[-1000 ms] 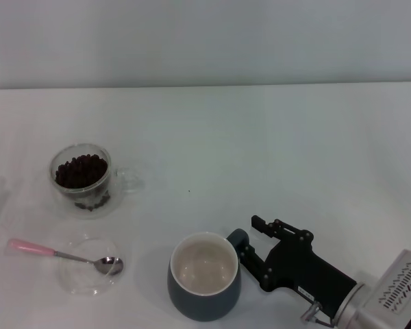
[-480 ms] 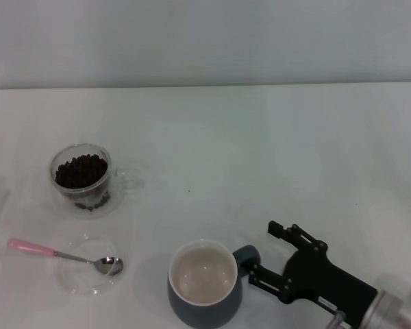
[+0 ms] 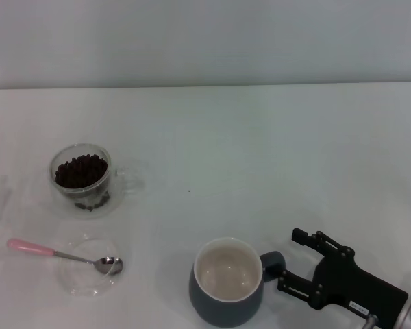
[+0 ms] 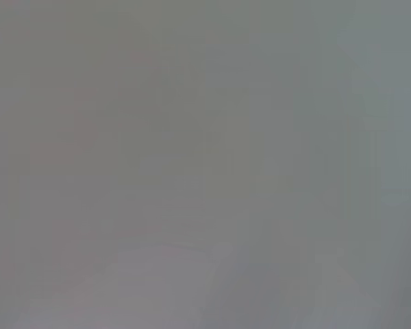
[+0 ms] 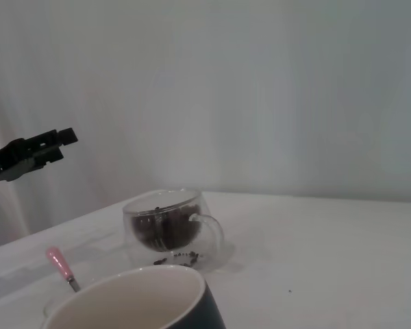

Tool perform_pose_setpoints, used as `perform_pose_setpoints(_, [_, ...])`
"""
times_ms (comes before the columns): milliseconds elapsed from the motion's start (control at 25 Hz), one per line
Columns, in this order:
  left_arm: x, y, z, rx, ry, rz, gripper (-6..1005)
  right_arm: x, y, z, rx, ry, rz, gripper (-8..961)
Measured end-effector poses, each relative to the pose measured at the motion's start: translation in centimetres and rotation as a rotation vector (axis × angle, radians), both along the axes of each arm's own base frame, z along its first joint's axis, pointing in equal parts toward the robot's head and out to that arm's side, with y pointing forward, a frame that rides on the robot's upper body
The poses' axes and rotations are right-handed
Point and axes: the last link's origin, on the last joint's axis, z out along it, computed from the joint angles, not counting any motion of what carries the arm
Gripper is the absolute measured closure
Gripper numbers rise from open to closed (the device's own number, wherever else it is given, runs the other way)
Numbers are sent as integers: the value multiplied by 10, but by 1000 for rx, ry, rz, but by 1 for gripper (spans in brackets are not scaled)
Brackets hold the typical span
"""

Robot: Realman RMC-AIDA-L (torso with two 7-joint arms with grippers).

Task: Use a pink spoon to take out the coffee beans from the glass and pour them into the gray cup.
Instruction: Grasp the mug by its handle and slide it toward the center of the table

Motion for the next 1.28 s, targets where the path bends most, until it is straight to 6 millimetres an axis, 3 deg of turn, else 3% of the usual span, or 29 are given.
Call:
perform_pose_setpoints(760, [6,9,-1,12,-20,-12,137,13,5,17,-196,9,0,104])
perform_pose_setpoints(1280, [6,9,0,17,-23,-8,137,23,-8,41,-207,40,21,106])
